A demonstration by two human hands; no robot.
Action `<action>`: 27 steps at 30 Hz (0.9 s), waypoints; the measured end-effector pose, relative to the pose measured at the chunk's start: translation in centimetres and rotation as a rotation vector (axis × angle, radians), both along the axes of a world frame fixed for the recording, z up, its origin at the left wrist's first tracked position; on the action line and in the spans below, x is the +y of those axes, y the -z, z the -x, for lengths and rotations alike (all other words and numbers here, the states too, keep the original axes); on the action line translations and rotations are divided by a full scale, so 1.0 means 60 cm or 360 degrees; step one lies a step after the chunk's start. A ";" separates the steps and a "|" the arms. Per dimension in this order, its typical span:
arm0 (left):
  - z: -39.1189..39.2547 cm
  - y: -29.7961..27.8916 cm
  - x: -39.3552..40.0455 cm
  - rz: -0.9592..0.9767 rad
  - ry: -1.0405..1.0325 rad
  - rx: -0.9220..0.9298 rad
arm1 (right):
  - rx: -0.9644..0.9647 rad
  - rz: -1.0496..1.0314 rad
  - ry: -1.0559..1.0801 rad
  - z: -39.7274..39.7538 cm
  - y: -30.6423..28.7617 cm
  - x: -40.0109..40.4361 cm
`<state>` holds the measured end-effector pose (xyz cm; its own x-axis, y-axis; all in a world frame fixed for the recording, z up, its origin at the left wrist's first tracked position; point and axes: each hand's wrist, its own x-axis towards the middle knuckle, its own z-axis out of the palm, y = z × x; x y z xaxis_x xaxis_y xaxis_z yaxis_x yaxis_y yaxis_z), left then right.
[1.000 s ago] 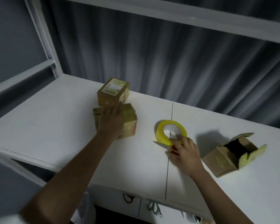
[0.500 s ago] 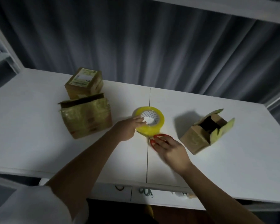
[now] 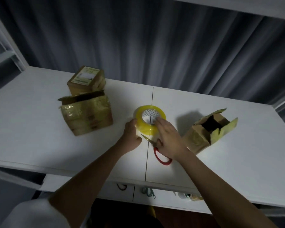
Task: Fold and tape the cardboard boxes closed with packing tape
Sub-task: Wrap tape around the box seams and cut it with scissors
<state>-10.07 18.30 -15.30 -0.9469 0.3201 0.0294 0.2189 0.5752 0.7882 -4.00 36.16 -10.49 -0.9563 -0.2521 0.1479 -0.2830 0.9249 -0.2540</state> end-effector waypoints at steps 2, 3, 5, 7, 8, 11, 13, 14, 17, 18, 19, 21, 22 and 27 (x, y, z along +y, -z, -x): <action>0.010 0.009 0.008 0.0024 -0.0083 0.0033 | -0.0226 -0.0220 0.0049 0.038 0.000 -0.015; 0.012 0.001 0.012 0.0038 -0.0140 0.0031 | -0.0293 -0.0284 0.0058 0.052 0.004 -0.018; 0.010 -0.017 0.018 0.0039 -0.0240 0.0024 | -0.0317 -0.0337 0.0027 0.072 0.004 -0.011; 0.007 -0.039 0.015 0.0093 -0.0260 0.0132 | -0.0258 -0.0296 -0.0056 0.083 -0.006 -0.003; 0.007 -0.055 0.006 0.0087 -0.0262 0.0224 | -0.0212 -0.0186 -0.0091 0.086 -0.014 -0.002; 0.020 -0.134 -0.026 0.0078 -0.0229 0.0457 | -0.0064 0.0285 0.0025 0.072 -0.053 -0.025; 0.023 -0.201 -0.038 0.0175 -0.0126 0.0519 | -0.0101 0.0691 0.0103 0.054 -0.078 -0.049; 0.021 -0.231 -0.042 0.0256 -0.0069 0.0536 | -0.0155 0.0940 0.0114 0.048 -0.091 -0.061; 0.013 -0.293 -0.063 0.0296 0.0067 0.0410 | -0.0359 0.1578 0.0135 0.046 -0.121 -0.080; 0.011 -0.308 -0.072 0.0292 0.0081 0.0409 | -0.0449 0.1743 0.0098 0.047 -0.132 -0.082; 0.011 -0.317 -0.081 0.0337 0.0093 0.0460 | -0.0532 0.1864 0.0029 0.049 -0.140 -0.082; 0.007 -0.331 -0.097 0.0451 0.0077 0.0527 | -0.0617 0.1959 -0.0078 0.050 -0.157 -0.087; 0.007 -0.336 -0.102 0.0478 0.0056 0.0545 | -0.0589 0.1925 -0.0072 0.051 -0.164 -0.091; 0.030 -0.350 -0.127 0.0475 -0.0145 0.0677 | -0.0193 0.0982 0.0160 0.100 -0.168 -0.107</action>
<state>-11.87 10.66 5.72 -0.8954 0.2902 0.3377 0.4226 0.7926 0.4396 -10.00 29.73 -0.39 -0.9900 -0.0629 0.1265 -0.1382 0.6187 -0.7734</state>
